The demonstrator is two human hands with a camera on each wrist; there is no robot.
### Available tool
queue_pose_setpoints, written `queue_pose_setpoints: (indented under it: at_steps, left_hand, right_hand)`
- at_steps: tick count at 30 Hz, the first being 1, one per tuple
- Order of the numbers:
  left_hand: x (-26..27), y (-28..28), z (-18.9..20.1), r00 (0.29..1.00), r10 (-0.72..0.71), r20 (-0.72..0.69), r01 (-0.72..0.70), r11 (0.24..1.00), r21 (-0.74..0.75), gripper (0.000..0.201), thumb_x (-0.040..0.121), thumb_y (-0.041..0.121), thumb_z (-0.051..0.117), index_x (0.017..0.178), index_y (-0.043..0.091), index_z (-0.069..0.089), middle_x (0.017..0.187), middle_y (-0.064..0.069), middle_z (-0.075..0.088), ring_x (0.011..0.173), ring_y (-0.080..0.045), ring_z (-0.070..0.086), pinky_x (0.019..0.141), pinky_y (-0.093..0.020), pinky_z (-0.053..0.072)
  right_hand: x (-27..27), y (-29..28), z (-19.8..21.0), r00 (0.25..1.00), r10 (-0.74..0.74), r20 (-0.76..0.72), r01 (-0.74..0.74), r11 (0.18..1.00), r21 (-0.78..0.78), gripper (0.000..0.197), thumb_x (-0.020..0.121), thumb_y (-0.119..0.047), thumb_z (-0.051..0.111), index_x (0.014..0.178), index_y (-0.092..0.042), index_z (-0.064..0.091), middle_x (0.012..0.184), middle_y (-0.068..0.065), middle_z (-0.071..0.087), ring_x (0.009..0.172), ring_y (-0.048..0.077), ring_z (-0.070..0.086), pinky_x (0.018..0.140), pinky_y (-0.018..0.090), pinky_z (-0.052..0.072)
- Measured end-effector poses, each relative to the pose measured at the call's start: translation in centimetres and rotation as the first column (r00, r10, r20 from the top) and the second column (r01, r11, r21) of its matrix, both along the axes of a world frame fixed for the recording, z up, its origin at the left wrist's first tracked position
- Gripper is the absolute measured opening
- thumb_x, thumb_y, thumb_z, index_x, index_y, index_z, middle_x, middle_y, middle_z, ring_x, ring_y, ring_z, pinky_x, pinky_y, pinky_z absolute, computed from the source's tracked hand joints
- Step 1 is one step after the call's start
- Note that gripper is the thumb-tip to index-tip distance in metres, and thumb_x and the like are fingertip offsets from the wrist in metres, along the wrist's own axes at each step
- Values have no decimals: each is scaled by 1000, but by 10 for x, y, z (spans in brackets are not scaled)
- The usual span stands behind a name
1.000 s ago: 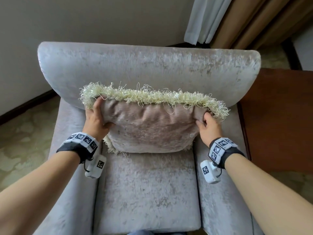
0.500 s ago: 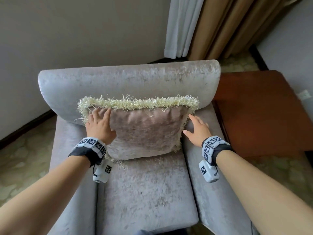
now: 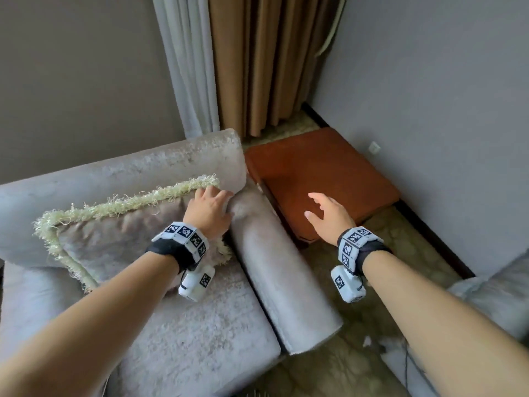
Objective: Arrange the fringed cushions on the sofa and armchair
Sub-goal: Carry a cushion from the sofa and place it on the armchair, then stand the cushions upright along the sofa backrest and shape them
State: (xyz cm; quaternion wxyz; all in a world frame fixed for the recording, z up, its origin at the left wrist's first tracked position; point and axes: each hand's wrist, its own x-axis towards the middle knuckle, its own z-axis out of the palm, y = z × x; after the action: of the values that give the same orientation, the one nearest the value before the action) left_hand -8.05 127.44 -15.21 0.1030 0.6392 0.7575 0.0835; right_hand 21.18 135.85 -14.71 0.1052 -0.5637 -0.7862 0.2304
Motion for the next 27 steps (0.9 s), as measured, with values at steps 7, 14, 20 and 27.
queue_pose_setpoints:
  at_steps: [7,14,20,27]
  left_hand:
    - [214,15,38,946,-324,16,321,943,86,52,90,41,57,138,28,46,129,-5,48,116,-31,42,95,-46,44]
    - [410,23,50,791,-611,-11,611,789,63,50,90,47,55,137,34,44,130,1,45,118,-23,41,96,-40,42]
    - [576,46,51,590,-806,-47,807,590,33,53,87,45,57,137,33,44,132,0,47,120,-24,42,98,-40,41]
    - [786,66,37,259,-965,-39,965,258,38,54,85,47,62,135,29,49,126,-3,52,116,-28,47,97,-43,43]
  right_hand:
    - [216,-68,45,979,-201,43,198,979,57,43,92,-40,60,133,-31,48,133,-4,56,117,19,56,91,38,51]
    - [408,-159,52,871,-484,81,478,874,84,42,93,-42,57,132,-29,50,132,-4,55,119,20,54,91,34,46]
    - [547,-232,31,681,-730,63,730,683,22,45,93,-37,59,134,-21,50,134,6,54,123,27,51,101,40,43]
    - [683,-298,27,382,-912,148,922,387,5,48,94,-43,56,138,-25,47,138,3,51,126,25,50,104,41,43]
